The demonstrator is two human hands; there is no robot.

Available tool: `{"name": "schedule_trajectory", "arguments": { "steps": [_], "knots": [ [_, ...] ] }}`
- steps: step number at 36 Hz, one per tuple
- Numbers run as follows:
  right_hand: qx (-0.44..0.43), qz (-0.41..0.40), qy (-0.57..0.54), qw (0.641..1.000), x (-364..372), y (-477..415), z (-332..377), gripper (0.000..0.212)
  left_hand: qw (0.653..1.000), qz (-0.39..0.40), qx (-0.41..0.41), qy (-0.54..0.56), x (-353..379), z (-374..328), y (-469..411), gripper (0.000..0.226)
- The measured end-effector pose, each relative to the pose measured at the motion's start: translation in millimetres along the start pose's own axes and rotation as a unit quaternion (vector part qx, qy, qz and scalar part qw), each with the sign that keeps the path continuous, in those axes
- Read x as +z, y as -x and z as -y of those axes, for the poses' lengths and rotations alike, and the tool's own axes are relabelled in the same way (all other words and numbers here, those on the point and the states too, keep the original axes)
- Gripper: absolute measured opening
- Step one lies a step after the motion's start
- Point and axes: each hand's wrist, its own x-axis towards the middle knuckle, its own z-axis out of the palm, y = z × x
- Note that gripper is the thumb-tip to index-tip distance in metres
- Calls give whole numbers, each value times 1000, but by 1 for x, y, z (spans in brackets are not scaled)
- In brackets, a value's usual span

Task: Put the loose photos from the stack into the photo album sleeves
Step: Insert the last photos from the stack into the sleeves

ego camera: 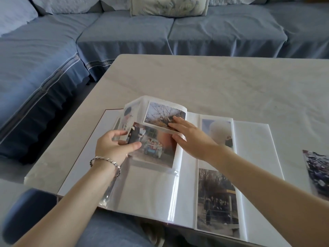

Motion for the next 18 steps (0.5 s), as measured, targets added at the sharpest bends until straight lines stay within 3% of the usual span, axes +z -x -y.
{"name": "schedule_trajectory", "arguments": {
  "steps": [6, 18],
  "knots": [
    [5, -32, -5, 999, -6, -1, 2, 44, 998, -30, 58, -11, -1, -8, 4, 37],
    [11, -7, 3, 1000, -6, 1, 1, 43, 976, -79, 173, -110, 7, 6, 15, 20]
  ]
}}
